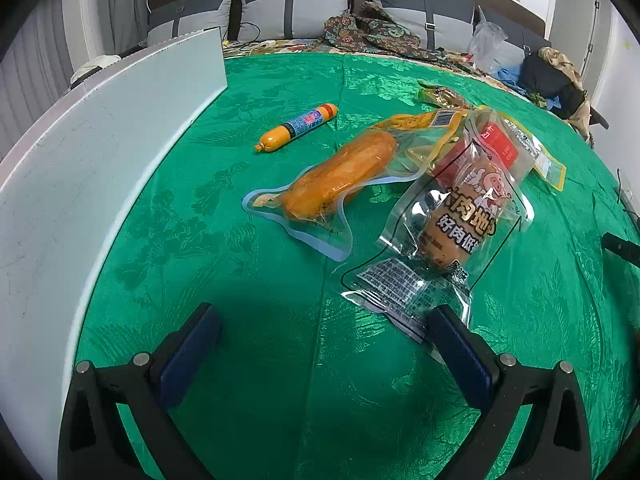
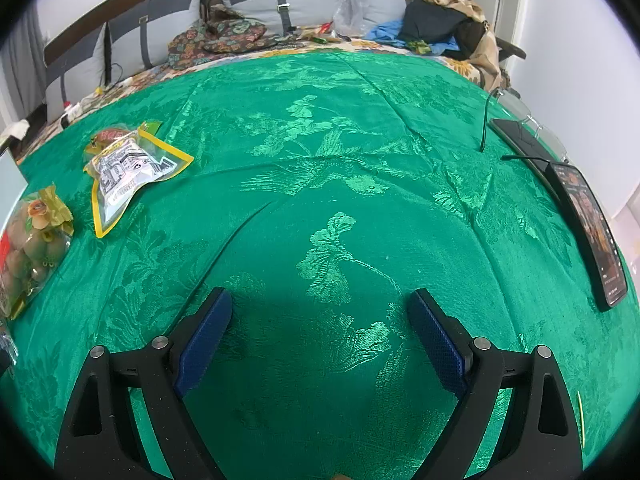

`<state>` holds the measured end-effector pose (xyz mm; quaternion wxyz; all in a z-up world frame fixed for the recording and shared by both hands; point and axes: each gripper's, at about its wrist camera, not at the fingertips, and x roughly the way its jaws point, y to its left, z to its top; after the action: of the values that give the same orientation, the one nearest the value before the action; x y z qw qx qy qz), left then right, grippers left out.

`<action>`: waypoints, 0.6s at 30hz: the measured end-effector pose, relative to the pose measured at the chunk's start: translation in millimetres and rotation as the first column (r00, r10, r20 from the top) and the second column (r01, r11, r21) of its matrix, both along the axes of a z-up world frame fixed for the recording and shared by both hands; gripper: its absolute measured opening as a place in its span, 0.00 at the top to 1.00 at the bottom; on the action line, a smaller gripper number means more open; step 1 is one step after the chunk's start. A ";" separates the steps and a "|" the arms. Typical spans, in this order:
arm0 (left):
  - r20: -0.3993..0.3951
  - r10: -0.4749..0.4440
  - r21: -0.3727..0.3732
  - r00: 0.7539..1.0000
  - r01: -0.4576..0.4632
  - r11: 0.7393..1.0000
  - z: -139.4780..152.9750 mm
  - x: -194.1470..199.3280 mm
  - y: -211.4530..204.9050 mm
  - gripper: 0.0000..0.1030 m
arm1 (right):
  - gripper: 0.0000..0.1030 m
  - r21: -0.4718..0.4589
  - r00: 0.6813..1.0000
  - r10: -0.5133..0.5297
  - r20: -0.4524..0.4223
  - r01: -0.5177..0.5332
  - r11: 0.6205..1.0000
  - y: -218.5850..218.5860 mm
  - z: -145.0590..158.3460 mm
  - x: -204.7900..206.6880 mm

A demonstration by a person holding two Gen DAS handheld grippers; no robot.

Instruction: Organize snacks

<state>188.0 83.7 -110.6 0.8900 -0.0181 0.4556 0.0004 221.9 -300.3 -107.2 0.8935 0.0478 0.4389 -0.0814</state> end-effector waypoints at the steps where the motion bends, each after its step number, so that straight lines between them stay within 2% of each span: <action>1: 0.000 0.000 0.000 1.000 0.000 1.000 -0.1 0.2 0.0 0.00 | 0.10 0.000 1.000 0.000 0.000 0.000 1.000 0.3 0.0 0.0; 18: -0.004 -0.001 0.006 1.000 0.001 1.000 -0.1 1.3 1.4 0.00 | 0.10 -0.004 1.000 -0.001 -0.001 0.001 1.000 -0.1 0.0 1.1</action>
<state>189.3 85.1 -110.7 0.8891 -0.0151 0.4575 0.0015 223.0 -300.4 -107.2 0.8933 0.0463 0.4394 -0.0824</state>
